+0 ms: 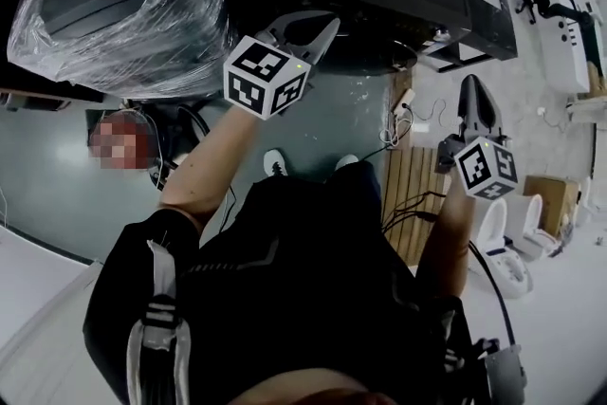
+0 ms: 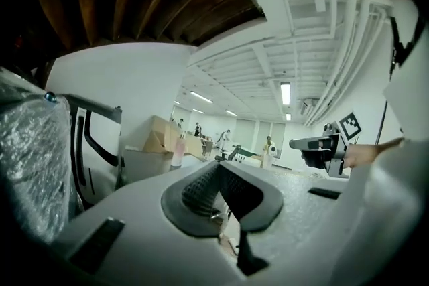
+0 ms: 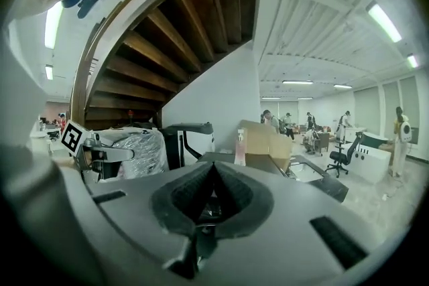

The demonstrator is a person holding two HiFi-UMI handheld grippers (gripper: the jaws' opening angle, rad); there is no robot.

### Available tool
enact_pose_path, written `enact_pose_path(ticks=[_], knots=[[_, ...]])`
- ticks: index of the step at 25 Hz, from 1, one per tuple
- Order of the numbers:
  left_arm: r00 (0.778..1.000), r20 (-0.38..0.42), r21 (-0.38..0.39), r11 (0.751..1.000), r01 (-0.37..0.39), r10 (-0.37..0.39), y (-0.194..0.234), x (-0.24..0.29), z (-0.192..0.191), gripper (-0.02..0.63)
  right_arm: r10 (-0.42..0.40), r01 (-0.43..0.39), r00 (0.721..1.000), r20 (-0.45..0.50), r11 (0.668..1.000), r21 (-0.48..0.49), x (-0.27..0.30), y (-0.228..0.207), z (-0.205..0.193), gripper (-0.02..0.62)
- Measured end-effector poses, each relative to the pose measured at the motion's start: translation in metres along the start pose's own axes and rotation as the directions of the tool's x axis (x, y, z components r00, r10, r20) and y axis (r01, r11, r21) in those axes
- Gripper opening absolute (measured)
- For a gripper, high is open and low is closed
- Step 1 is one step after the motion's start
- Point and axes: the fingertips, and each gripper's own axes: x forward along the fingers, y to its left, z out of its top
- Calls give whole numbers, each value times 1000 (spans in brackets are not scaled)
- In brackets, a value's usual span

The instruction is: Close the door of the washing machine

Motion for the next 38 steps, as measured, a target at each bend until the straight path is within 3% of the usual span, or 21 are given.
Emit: enact_pose_path(ticks=[5, 12, 15, 18, 21, 26, 38], knots=[[992, 128, 88, 996, -18, 7, -9, -31, 47, 3, 50, -49, 997, 55, 999, -22, -9, 14, 25, 6], [974, 214, 133, 985, -108, 77, -30, -55, 100, 3, 135, -132, 982, 132, 991, -25, -19, 13, 57, 6], [973, 169, 215, 957, -194, 160, -42, -46, 106, 3, 135, -139, 976, 169, 990, 14, -27, -6, 71, 6], [956, 163, 267, 922, -280, 243, -59, -37, 109, 3, 128, -127, 977, 170, 992, -18, -33, -27, 85, 6], [950, 183, 256, 920, -295, 253, -79, -28, 114, 3, 149, -142, 977, 155, 988, -56, -33, -39, 89, 6], [940, 189, 240, 915, -324, 283, -101, -16, 114, 3, 118, -117, 976, 182, 993, -19, -41, -74, 91, 5], [924, 209, 216, 907, -362, 319, -113, 10, 121, 3, 112, -112, 974, 199, 994, -11, -43, -112, 93, 5]])
